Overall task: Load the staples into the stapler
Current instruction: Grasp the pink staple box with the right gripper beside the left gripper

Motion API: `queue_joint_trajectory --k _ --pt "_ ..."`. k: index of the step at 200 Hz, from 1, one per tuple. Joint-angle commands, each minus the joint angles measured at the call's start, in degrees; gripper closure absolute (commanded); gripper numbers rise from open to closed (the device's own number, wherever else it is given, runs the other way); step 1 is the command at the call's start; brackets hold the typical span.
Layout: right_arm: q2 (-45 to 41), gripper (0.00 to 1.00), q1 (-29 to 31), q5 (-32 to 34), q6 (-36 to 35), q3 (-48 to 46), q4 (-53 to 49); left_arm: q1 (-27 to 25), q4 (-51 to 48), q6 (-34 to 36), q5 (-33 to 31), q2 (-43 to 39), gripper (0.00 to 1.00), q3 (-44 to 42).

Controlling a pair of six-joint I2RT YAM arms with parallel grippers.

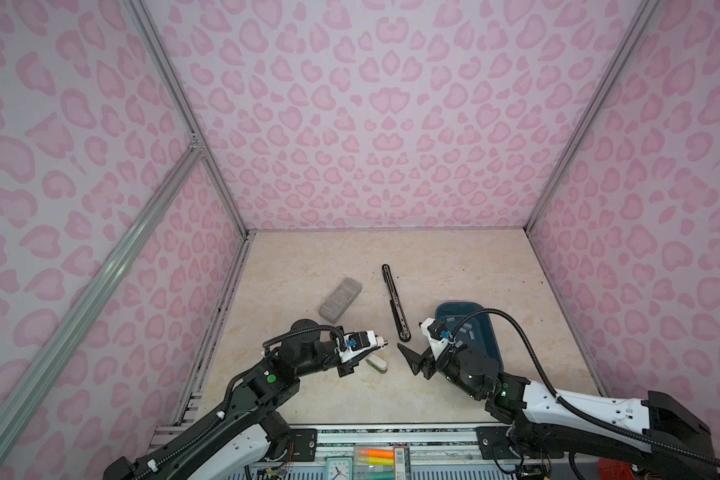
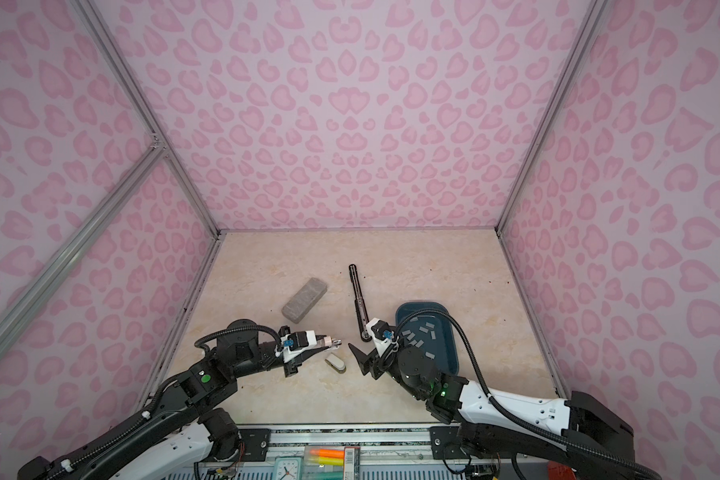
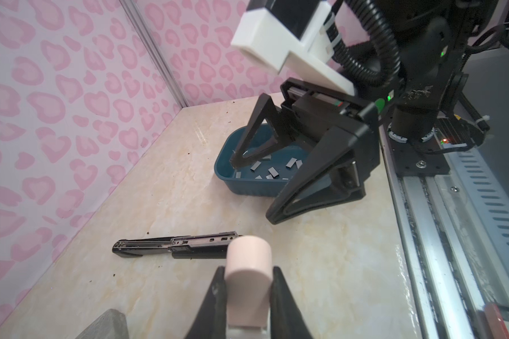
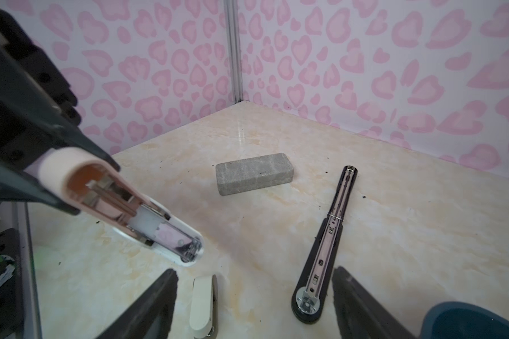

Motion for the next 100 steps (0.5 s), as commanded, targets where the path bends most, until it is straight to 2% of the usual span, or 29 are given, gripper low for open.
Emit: queue_joint_trajectory --k 1,28,63,100 --pt "-1.89 0.18 0.07 -8.45 -6.71 -0.12 -4.6 0.02 -0.34 1.72 5.51 0.89 0.97 1.66" --pt "-3.72 0.12 0.05 -12.98 -9.04 -4.4 0.49 0.02 -1.36 4.1 11.94 2.62 0.97 1.81" --pt "-5.88 0.11 0.13 -19.64 -10.42 -4.72 -0.99 0.01 -2.5 3.58 11.66 3.76 0.97 3.44" --pt "-3.66 0.1 0.12 -20.71 -8.93 -4.88 3.89 0.02 -2.77 4.15 12.61 3.4 0.97 2.8"
